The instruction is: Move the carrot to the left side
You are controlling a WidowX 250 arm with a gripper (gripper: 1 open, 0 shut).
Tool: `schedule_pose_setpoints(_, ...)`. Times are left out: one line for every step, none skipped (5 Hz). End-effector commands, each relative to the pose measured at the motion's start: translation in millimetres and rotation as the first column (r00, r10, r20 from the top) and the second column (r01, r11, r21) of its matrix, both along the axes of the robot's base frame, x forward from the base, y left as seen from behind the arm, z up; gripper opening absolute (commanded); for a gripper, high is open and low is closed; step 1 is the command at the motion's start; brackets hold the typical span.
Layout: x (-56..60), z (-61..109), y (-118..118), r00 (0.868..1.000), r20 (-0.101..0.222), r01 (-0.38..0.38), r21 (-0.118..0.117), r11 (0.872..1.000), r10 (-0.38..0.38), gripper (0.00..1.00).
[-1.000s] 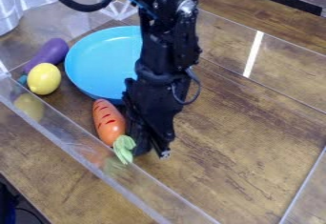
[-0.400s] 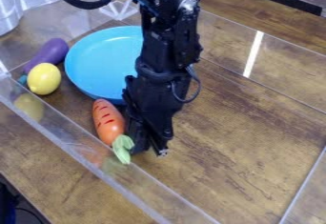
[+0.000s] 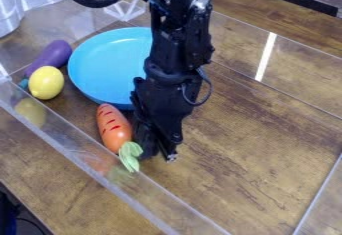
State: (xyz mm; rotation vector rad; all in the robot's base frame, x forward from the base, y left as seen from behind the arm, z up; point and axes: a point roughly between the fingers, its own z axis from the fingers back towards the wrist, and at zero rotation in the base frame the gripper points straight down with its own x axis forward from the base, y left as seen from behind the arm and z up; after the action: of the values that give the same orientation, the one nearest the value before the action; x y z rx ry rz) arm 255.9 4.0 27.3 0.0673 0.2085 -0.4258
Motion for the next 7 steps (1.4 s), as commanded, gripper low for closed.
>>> schedule_pose_setpoints(9.6,9.1,-4.7,0.999,0.035,0.03,0.002,1.0,-0.03,0.0)
schedule_pose_setpoints(9.1,9.0,-4.9,0.999,0.028,0.04,0.004,0.999,-0.04,0.0)
schedule_pose_setpoints(8.8,8.2,-5.4,0.999,0.021,0.051,0.005,0.999,-0.051,0.0)
schedule_pose_setpoints(8.8,7.5,-5.8,0.998,0.012,0.061,0.008,0.998,-0.061,0.0)
schedule_pose_setpoints(8.4,6.2,-6.0,0.997,0.005,0.071,0.008,0.997,-0.071,0.0)
schedule_pose_setpoints(9.6,5.4,-6.5,0.997,-0.002,0.076,0.009,0.997,-0.076,0.0)
schedule_pose_setpoints(8.7,4.8,-7.0,0.997,-0.009,0.083,0.01,0.997,-0.083,0.0)
